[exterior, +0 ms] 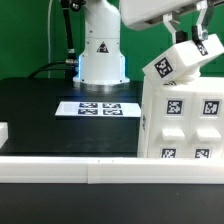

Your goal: Assemble cabinet

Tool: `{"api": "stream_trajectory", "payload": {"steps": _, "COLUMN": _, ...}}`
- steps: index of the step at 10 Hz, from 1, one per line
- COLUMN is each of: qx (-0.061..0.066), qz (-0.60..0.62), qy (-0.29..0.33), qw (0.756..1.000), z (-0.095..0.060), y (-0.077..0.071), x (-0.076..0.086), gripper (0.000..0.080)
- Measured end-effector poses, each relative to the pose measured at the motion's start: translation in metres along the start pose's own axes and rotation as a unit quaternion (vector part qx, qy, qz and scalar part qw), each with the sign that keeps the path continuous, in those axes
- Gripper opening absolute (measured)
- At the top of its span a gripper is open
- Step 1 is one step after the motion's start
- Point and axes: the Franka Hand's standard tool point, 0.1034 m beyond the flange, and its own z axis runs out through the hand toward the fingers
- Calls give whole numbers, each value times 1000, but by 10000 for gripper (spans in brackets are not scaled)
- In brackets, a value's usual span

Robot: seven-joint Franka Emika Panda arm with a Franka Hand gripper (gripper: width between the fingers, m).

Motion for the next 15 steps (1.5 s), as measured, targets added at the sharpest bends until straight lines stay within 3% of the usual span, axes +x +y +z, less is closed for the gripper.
{"api": "stream_trajectory", "payload": {"steps": 3, "qx": 16, "qz": 77, "qy": 4, "qw": 997, "z": -2, "y": -2, "x": 4, "gripper": 137}}
{"api": "stream_trajectory", "payload": {"steps": 4, "qx": 16, "qz": 70, "qy": 4, "qw": 997, "z": -1, "y": -2, "x": 4, "gripper": 212}}
{"api": "stream_trajectory", "payload": {"steps": 5, "qx": 16, "qz": 67, "qy": 3, "qw": 998, "z": -1, "y": -2, "x": 4, "gripper": 212}}
{"api": "stream_trajectory", "payload": {"steps": 8, "qx": 16, "qz": 58, "qy": 3, "qw": 998, "z": -1, "y": -2, "x": 3, "gripper": 667}}
{"api": "stream_trajectory", "payload": {"steps": 9, "qx": 16, "qz": 54, "qy": 3, "qw": 998, "z": -1, "y": -2, "x": 3, "gripper": 667}}
{"api": "stream_trajectory", "payload": {"steps": 10, "qx": 16, "qz": 52, "qy": 4, "qw": 999, "z": -1, "y": -2, "x": 3, "gripper": 774}}
{"api": "stream_trajectory", "payload": {"steps": 13, "qx": 16, "qz": 42, "qy": 4, "qw": 999, "z": -2, "y": -2, "x": 4, "gripper": 797}}
{"api": "stream_trajectory", "payload": {"steps": 15, "qx": 28, "qz": 44, "qy": 1, "qw": 999, "z": -13, "y": -1, "x": 11, "gripper": 798}}
